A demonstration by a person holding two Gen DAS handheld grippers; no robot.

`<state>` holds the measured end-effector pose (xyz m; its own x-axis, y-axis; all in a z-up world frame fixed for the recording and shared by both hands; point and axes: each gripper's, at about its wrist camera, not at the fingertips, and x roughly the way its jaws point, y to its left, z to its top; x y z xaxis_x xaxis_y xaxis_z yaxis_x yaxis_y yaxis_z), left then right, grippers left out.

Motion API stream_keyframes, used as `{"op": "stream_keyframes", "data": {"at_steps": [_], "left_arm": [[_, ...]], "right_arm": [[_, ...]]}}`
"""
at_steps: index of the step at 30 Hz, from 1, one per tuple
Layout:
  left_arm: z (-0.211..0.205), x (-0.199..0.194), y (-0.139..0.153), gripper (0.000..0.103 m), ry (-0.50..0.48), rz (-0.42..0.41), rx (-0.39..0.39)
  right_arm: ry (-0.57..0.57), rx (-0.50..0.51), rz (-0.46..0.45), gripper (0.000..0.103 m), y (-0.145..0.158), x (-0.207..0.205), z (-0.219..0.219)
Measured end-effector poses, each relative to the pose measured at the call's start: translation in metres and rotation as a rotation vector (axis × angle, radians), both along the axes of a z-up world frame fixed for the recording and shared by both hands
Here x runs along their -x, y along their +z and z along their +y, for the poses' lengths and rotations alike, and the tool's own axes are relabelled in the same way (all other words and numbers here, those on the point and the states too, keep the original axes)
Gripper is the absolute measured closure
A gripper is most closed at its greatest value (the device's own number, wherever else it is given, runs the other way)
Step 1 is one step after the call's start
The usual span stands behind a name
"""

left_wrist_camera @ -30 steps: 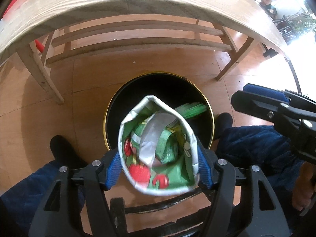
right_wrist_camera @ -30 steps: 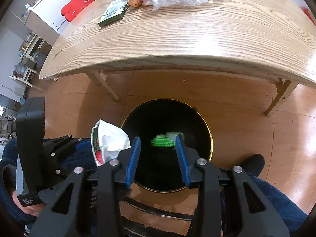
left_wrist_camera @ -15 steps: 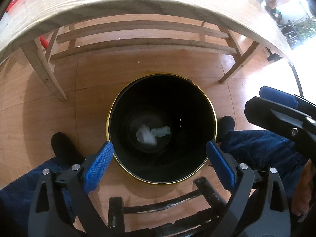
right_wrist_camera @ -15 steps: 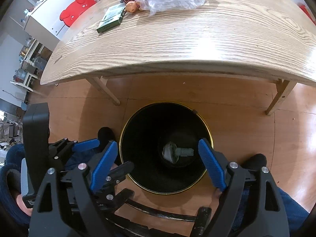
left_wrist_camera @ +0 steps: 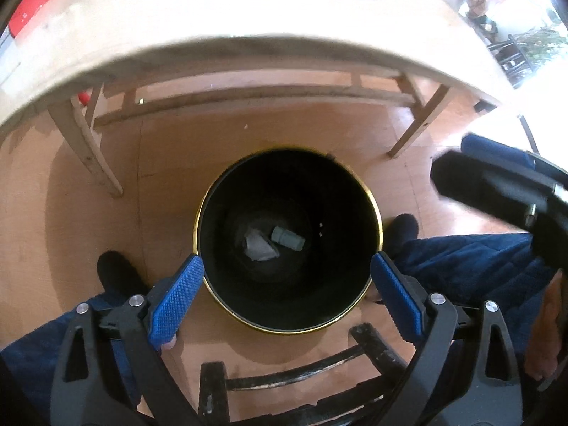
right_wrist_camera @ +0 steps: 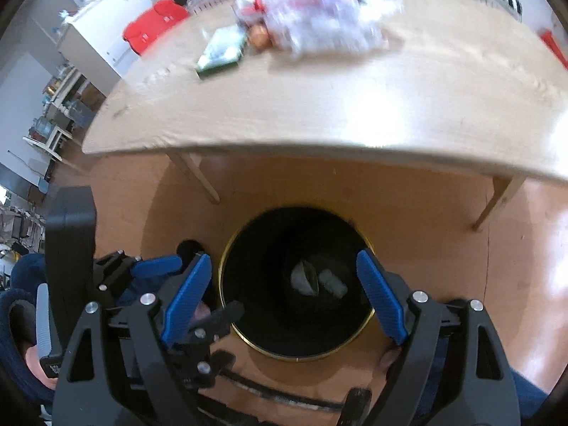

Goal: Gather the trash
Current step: 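Grasp the white-green box with the left tool while the right grasps the blister pack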

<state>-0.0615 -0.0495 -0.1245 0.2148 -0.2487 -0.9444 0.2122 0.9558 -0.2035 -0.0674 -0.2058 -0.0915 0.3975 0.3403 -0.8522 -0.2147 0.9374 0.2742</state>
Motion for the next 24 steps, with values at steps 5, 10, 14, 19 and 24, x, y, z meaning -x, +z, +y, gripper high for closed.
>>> {"op": "stream_keyframes", "data": {"at_steps": [5, 10, 14, 19, 24], "left_arm": [[0.012, -0.006, 0.035, 0.011, 0.019, -0.142, -0.017], [0.029, -0.041, 0.082, 0.011, 0.085, -0.313, -0.075], [0.031, -0.085, 0.104, 0.011, 0.099, -0.409, -0.140], [0.032, -0.152, 0.095, 0.011, 0.119, -0.416, -0.198], [0.030, -0.191, 0.073, 0.011, 0.142, -0.392, -0.226]], "right_arm": [[-0.051, -0.047, -0.127, 0.019, 0.042, -0.011, -0.019], [-0.083, -0.027, -0.210, 0.017, 0.077, -0.050, -0.032], [-0.078, -0.048, -0.227, 0.017, 0.091, -0.099, -0.037], [-0.056, -0.049, -0.220, 0.017, 0.088, -0.176, -0.041], [-0.043, -0.016, -0.191, 0.023, 0.063, -0.230, -0.044]]}}
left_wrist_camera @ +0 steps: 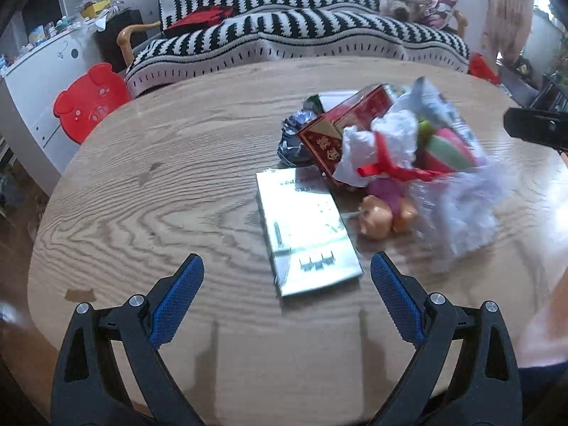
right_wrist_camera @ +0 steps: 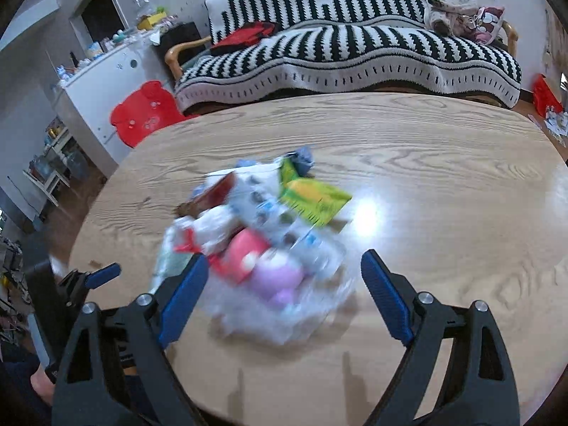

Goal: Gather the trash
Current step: 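Grasp the white-green box with the left tool while the right grasps the blister pack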

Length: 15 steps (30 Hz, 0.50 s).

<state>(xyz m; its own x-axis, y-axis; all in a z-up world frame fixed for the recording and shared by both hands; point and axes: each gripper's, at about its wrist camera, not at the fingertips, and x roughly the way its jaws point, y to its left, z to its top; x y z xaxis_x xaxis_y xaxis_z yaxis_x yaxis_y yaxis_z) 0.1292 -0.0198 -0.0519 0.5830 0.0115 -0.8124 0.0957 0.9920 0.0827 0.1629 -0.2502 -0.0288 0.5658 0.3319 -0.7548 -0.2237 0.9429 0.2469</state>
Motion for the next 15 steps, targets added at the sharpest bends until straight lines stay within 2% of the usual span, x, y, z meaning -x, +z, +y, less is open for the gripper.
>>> {"op": "stream_keyframes", "data": {"at_steps": [5, 9, 12, 13, 15], "left_arm": [[-0.007, -0.020, -0.016, 0.011, -0.005, 0.058, 0.053], [-0.002, -0.033, -0.030, 0.008, 0.043, 0.081, 0.061], [0.002, -0.036, -0.031, 0.008, 0.061, 0.065, 0.064], [0.004, -0.035, -0.031, 0.009, 0.063, 0.064, 0.065], [0.005, -0.033, -0.029, 0.024, 0.066, 0.048, 0.063]], "right_arm": [[0.015, -0.004, 0.048, 0.029, -0.021, -0.027, 0.005], [0.023, 0.028, 0.066, 0.034, -0.034, -0.039, 0.016], [0.021, 0.015, 0.077, 0.048, -0.039, -0.043, 0.018], [0.019, 0.020, 0.073, 0.050, -0.039, -0.042, 0.019], [0.029, 0.025, 0.072, 0.059, -0.038, -0.041, 0.021]]}}
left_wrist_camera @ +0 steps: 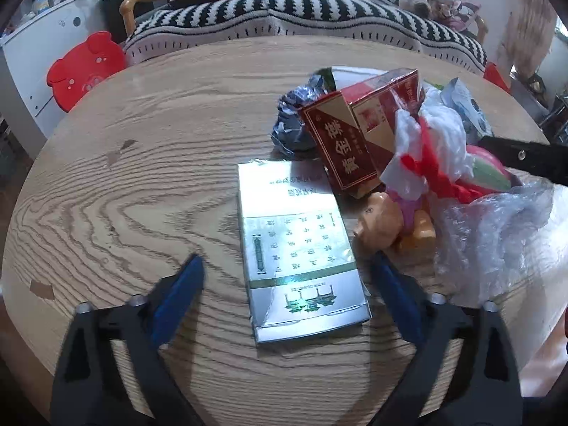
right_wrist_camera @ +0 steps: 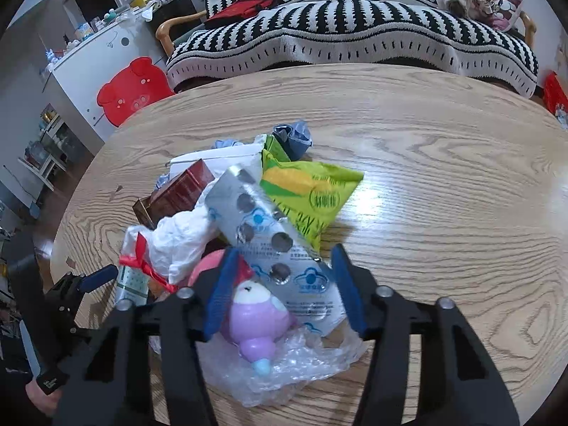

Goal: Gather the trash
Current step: 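Grasp the white-green box with the left tool while the right grasps the blister pack, then carry the box and silver blister pack over the black bin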

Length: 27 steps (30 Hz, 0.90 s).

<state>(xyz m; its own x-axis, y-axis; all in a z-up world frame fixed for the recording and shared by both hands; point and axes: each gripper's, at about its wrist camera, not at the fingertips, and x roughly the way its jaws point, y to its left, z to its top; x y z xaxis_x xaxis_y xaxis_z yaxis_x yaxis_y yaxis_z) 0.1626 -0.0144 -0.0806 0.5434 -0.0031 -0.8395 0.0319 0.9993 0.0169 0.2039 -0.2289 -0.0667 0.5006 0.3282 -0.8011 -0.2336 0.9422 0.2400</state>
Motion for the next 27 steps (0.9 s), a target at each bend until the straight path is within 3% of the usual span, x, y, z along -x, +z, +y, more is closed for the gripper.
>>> {"op": "stream_keyframes", "data": {"at_steps": [1, 2, 7, 15, 21, 27], "left_arm": [[0.000, 0.001, 0.002, 0.038, -0.012, -0.007, -0.003], [0.000, 0.003, 0.004, 0.046, -0.018, -0.008, -0.006], [0.007, 0.010, 0.012, 0.047, 0.014, -0.007, 0.019], [0.016, 0.029, 0.049, 0.047, 0.027, -0.129, -0.001], [0.022, 0.045, 0.064, 0.047, 0.029, -0.147, 0.015], [0.017, 0.090, 0.080, 0.047, -0.060, -0.160, 0.022]], "right_arm": [[0.000, 0.001, -0.007, 0.065, 0.002, 0.003, 0.001], [-0.003, 0.003, -0.023, 0.070, 0.005, 0.004, 0.000], [-0.046, -0.048, -0.097, 0.071, 0.024, 0.016, -0.013], [-0.151, -0.165, -0.251, 0.072, 0.062, 0.041, -0.046], [-0.166, -0.217, -0.210, 0.071, 0.067, 0.050, -0.061], [-0.083, -0.188, -0.165, 0.072, 0.072, 0.103, -0.043]]}}
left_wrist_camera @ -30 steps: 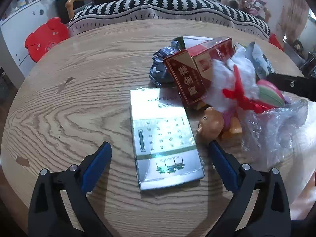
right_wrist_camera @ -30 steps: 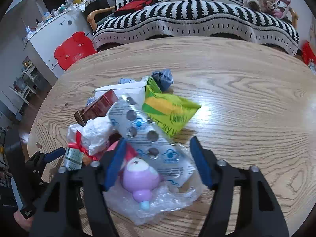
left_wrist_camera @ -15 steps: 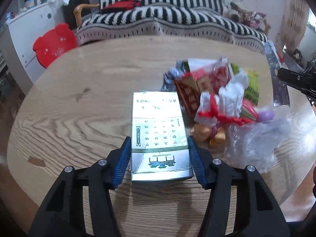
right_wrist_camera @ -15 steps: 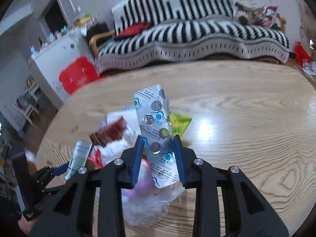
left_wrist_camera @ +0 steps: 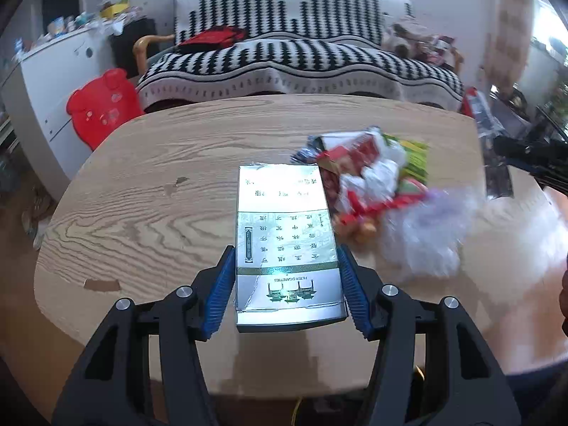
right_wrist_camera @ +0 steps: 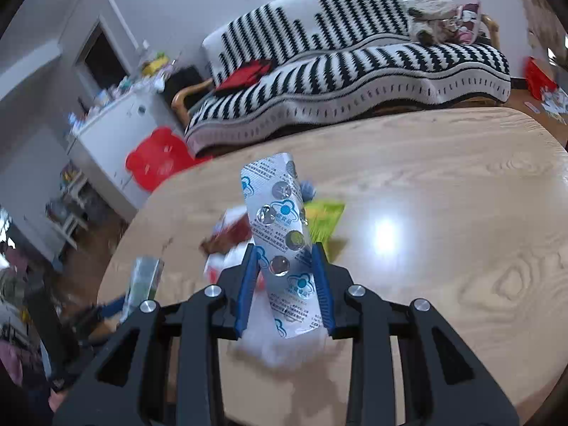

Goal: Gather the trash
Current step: 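Carry the box and silver blister pack over the black bin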

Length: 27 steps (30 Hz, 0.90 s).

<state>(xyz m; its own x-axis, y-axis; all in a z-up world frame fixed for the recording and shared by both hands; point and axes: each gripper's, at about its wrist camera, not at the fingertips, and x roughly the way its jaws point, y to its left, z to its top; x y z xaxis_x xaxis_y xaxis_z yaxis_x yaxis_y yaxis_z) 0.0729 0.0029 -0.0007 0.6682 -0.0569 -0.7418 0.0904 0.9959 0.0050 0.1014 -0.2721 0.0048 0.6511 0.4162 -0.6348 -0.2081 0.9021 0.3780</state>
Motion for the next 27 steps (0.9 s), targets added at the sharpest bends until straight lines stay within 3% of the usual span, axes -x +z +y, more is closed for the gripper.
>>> {"op": "stream_keyframes", "data": {"at_steps": [6, 12, 16, 22, 27], "left_arm": [[-0.004, 0.050, 0.003, 0.047, -0.080, 0.033, 0.038], [-0.017, 0.085, -0.009, 0.047, -0.128, 0.048, 0.023], [-0.023, 0.106, -0.028, 0.047, -0.172, 0.118, 0.040], [-0.028, 0.129, -0.060, 0.047, -0.212, 0.195, -0.002], [-0.035, 0.145, -0.096, 0.047, -0.239, 0.326, 0.027]], "right_arm": [[0.111, 0.042, 0.045, 0.071, -0.008, 0.067, 0.032], [0.185, 0.071, 0.096, 0.071, -0.034, 0.124, 0.052], [0.207, 0.098, 0.127, 0.071, -0.048, 0.145, 0.060], [0.223, 0.114, 0.208, 0.071, -0.079, 0.171, 0.060], [0.244, 0.134, 0.298, 0.071, -0.107, 0.187, 0.065]]}}
